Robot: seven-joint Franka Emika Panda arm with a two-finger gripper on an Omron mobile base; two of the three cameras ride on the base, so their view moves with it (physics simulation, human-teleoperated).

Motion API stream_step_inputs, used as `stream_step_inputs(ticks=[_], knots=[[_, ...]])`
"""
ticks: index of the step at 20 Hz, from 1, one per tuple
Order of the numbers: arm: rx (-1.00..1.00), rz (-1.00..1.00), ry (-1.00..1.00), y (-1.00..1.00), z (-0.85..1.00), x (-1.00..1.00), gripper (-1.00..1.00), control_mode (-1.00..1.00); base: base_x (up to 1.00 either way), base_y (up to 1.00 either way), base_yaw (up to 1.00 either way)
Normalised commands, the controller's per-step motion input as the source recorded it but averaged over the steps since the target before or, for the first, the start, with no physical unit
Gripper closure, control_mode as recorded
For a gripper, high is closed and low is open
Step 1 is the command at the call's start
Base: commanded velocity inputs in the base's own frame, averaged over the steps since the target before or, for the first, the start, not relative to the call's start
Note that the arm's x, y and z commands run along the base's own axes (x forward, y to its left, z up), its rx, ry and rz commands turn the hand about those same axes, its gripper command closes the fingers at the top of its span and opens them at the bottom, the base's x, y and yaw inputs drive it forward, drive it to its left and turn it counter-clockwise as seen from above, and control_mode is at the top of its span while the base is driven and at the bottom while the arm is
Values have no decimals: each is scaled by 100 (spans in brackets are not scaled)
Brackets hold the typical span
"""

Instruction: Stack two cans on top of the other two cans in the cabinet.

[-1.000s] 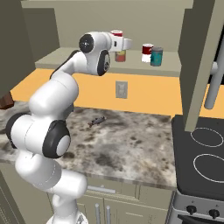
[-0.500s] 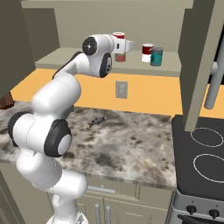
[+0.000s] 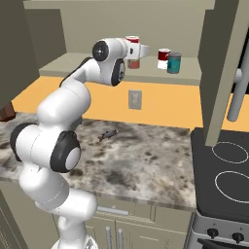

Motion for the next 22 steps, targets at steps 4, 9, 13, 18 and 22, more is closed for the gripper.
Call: stream_step_inputs(ticks=[4, 9, 13, 18, 22], knots=[[0, 0, 0, 6, 0, 16, 100, -100, 0, 0, 0], [0, 0, 0, 3, 0, 17, 100, -100, 0, 0, 0], [0, 0, 0, 0, -4, 12, 100, -100, 0, 0, 0], [0, 0, 0, -3, -2, 17, 100, -100, 0, 0, 0], [0, 0, 0, -7, -1, 19, 100, -100, 0, 0, 0]])
